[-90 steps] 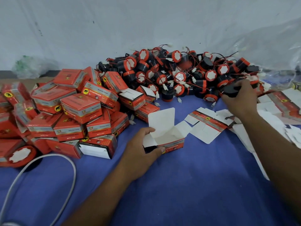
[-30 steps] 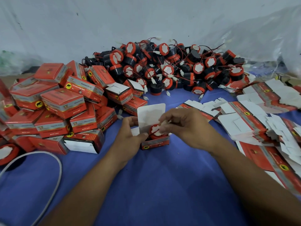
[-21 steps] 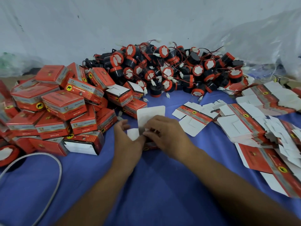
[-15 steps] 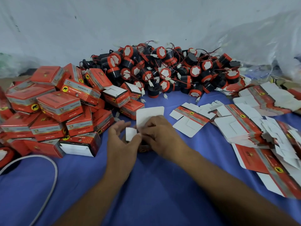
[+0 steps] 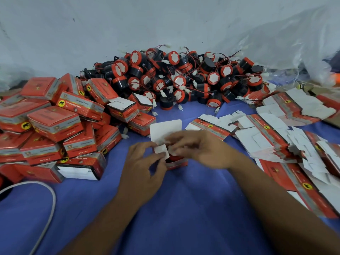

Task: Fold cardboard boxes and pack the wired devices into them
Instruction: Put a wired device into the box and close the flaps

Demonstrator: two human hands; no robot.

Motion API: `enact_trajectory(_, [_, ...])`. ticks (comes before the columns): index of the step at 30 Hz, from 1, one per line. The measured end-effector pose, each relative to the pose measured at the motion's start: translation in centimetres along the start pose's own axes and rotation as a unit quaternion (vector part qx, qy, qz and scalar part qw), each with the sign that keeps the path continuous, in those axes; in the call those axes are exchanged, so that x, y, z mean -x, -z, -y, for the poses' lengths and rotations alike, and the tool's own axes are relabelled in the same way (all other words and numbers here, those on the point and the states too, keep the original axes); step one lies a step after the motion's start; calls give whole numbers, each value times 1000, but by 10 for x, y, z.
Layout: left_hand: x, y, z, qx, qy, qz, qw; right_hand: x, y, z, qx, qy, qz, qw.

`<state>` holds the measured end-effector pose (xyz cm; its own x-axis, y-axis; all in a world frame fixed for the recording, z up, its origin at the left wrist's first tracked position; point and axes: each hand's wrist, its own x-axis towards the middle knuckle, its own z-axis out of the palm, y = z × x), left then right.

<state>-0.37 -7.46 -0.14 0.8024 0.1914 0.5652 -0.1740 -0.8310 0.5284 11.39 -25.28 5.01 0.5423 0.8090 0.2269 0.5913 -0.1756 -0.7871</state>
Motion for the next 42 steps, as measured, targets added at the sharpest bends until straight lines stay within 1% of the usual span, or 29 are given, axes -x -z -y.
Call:
enact_trajectory(1, [-1,-2,1,-2,7,10,1000,0,8,-5,-27,-22,-62,997])
enact_trajectory(2, [-2,-5,3,1,17,23,1000,-1,15,-10,-19,-44,-121,992])
enact_trajectory(3, [-2,-7,5,9,26,35,999,0,21,-16,12,-77,-157,985])
enact_trajectory(4, [-2,-9,7,21,30,42,998,1,27,-22,39,-122,-153,980])
enact_trajectory(5, [-2,-10,10,36,32,45,998,4,31,-28,33,-168,-116,978])
enact_trajectory(6, [-3,-10,13,55,34,44,997,5,31,-31,-4,-204,-70,976])
enact_trajectory(7, [-4,-9,16,75,36,45,996,7,29,-33,-58,-220,-40,973])
enact_trajectory(8, [-5,-9,17,92,36,48,994,7,28,-32,-119,-215,-34,969])
enact_trajectory(10, [-7,-8,17,121,38,61,990,5,24,-31,-250,-172,-47,952])
enact_trajectory(11, [-7,-7,17,134,43,67,988,3,20,-31,-289,-150,-53,944])
enact_trajectory(12, [-8,-7,16,147,47,67,986,0,13,-30,-280,-129,-59,950])
enact_trajectory(14, [-8,-6,15,176,50,62,981,-5,-7,-33,-148,-105,-89,979])
enact_trajectory(16, [-9,-4,15,197,74,55,976,-11,-24,-36,-69,-97,-138,983])
enact_trajectory(18, [-9,-2,15,219,124,46,967,-15,-31,-34,-60,-97,-170,979])
enact_trajectory(20, [-10,-2,16,273,152,48,949,-16,-28,-34,-78,-82,-151,982])
enact_trajectory(22, [-11,-2,17,285,132,53,948,-14,-24,-35,-97,-41,-115,988])
enact_trajectory(23, [-12,-3,17,269,117,52,955,-13,-23,-36,-92,-29,-102,990])
enact_trajectory(25, [-12,-2,19,224,84,45,970,-8,-18,-41,-41,-13,-73,996])
enact_trajectory(27, [-10,-2,22,192,64,44,978,-2,-15,-44,-2,-24,-7,1000])
enact_trajectory(28, [-10,0,23,188,62,57,979,0,-14,-44,2,-34,18,999])
enact_trajectory(29, [-9,2,23,188,60,82,977,1,-13,-43,1,-40,25,999])
enact_trajectory(31, [-9,5,23,188,51,123,973,0,-16,-42,-2,-35,4,999])
enact_trajectory(32, [-9,6,23,188,51,129,972,-1,-17,-42,-8,-28,-8,1000])
enact_trajectory(36, [-10,8,20,200,65,103,972,-2,-18,-40,-30,-13,-23,999])
enact_trajectory(40, [-11,8,20,193,53,78,977,-2,-17,-36,31,14,-32,999])
enact_trajectory(42, [-11,8,20,193,53,76,977,-2,-19,-35,39,24,-34,998])
